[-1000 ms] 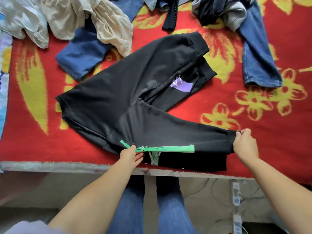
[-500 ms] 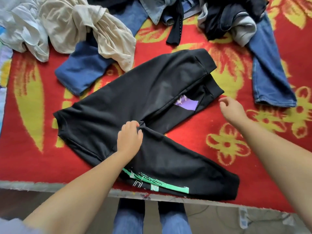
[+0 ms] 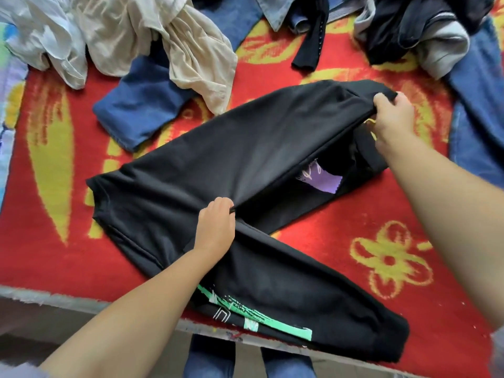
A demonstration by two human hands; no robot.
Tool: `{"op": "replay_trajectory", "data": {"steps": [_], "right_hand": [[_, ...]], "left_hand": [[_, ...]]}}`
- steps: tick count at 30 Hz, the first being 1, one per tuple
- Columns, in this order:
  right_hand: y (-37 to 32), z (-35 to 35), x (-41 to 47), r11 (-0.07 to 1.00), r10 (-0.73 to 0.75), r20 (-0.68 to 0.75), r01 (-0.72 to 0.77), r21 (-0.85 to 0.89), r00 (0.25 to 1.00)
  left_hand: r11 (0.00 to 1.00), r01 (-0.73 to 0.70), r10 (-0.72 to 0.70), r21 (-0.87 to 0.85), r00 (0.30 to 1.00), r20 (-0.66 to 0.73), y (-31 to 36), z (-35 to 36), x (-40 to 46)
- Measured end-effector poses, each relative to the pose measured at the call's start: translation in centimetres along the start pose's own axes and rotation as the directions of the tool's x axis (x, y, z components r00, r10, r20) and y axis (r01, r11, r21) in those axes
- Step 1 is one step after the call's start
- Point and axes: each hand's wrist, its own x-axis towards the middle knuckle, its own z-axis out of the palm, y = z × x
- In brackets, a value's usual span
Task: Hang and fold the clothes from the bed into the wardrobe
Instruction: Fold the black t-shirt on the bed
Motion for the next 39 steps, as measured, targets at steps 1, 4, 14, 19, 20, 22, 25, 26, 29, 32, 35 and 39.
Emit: {"op": "replay_trajectory", "data": {"steps": [1, 4, 14, 19, 20, 22, 25, 26, 29, 32, 35, 39], "right_hand": [[-0.3, -0.7, -0.3, 0.998, -0.052, -0.023, 0.051, -0.039, 0.998], [1.8, -4.6, -0.8, 0.945, -0.134, -0.083, 0.103, -0.31, 0.987], [10.0, -8.2, -2.2, 0.884, 0.216, -0.161, -0.263, -0.386, 0.963], [10.5, -8.7, -10.4, 0.696, 0.15, 0.165, 0.015, -0.718, 0.975], [11.0, -8.5, -12.8, 0.675, 0.201, 0.298, 0.088, -0.733, 0.933], [12.0, -8.0, -17.4, 0.584, 0.249, 0.515, 0.297, -0.755, 0.82], [14.8, -6.6, -24.1, 0.433, 0.279, 0.735, 0.603, -0.671, 0.618], [16.0, -6.0, -26.3, 0.384, 0.297, 0.78, 0.679, -0.626, 0.552], [19.7, -3.9, -31.5, 0.2, 0.351, 0.836, 0.838, -0.508, 0.423], [21.4, -1.8, -33.4, 0.042, 0.335, 0.785, 0.824, -0.565, 0.521], [21.4, -0.5, -33.3, -0.069, 0.353, 0.755, 0.82, -0.568, 0.553], [20.4, -1.1, -32.8, 0.099, 0.416, 0.799, 0.851, -0.515, 0.435]], "left_hand": [[0.999, -0.03, 0.03, -0.032, 0.999, -0.012, -0.1, -0.4, -0.5], [0.994, -0.088, 0.091, -0.065, 0.995, 0.04, -0.4, -0.8, -1.8], [0.999, -0.036, 0.04, -0.026, 0.989, 0.146, -1.2, 2.3, -2.2], [0.922, 0.359, -0.373, -0.146, 0.924, -0.085, -3.6, 0.3, -5.4], [0.826, 0.507, -0.534, -0.247, 0.844, -0.052, -4.4, 0.1, -6.1], [0.555, 0.744, -0.764, -0.371, 0.633, 0.127, -6.4, 0.3, -7.4], [0.277, 0.855, -0.826, -0.439, 0.445, 0.345, -8.2, 1.5, -8.9], [0.197, 0.851, -0.847, -0.487, 0.398, 0.353, -8.2, 1.9, -9.2], [0.1, 0.799, -0.923, -0.594, 0.297, 0.245, -8.1, 2.6, -9.3], [0.033, 0.738, -0.912, -0.674, 0.298, 0.281, -8.4, 2.5, -8.8], [-0.091, 0.654, -0.829, -0.751, 0.368, 0.422, -9.7, 2.1, -8.0], [-0.026, 0.566, -0.809, -0.824, 0.473, 0.349, -11.1, 0.8, -8.1]]}}
